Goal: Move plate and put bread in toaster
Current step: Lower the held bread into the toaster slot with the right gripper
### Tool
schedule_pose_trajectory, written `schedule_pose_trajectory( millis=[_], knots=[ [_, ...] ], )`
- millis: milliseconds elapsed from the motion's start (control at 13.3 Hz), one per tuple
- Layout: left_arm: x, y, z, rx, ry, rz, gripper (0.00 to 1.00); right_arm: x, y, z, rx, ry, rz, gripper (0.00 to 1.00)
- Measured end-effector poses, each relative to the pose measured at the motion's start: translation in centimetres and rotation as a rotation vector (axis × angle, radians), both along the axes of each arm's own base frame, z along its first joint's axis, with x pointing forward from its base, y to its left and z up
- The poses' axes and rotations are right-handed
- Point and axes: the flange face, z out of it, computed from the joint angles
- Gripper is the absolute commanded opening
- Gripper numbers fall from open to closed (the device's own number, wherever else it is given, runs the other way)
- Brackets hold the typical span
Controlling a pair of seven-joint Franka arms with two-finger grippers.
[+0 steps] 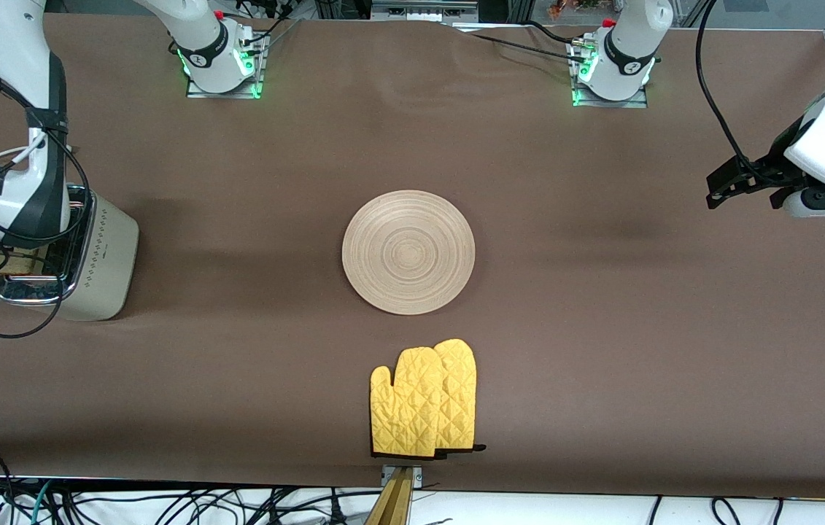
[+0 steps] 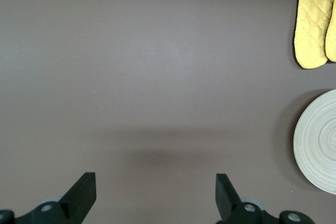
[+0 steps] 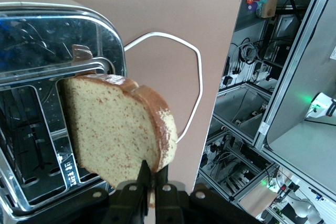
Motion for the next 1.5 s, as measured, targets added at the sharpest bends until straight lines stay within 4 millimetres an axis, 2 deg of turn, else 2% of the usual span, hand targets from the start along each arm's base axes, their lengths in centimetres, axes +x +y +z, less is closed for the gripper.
schedule_pose_trajectory(
  millis=[375,974,1049,1124,1199,1273,1498],
  knots=[
    [0.0,0.0,0.0,0.000,0.005,0.000,1.00,0.1,0.5,-0.8,0.001,-0.032,-0.051,0.00],
    [-0.2,-0.2,-0.2,0.001,0.020,-0.003,1.00,0.3,1.5,-3.8,0.049,-0.032,-0.103,0.00],
    [-0.2,-0.2,-0.2,0.001,0.020,-0.003,1.00,0.3,1.7,-4.2,0.059,-0.030,-0.108,0.41],
    [-0.2,-0.2,-0.2,0.001,0.020,-0.003,1.00,0.3,1.7,-4.5,0.061,-0.028,-0.112,0.76],
    [-0.2,-0.2,-0.2,0.001,0.020,-0.003,1.00,0.3,1.7,-4.7,0.062,-0.027,-0.114,0.94],
    [-0.2,-0.1,-0.2,0.001,0.020,-0.003,1.00,0.3,1.8,-4.7,0.067,-0.029,-0.116,0.99],
    [-0.2,-0.1,-0.2,0.001,0.020,-0.002,1.00,0.8,2.1,-4.4,0.109,-0.057,-0.097,1.00]
  ],
)
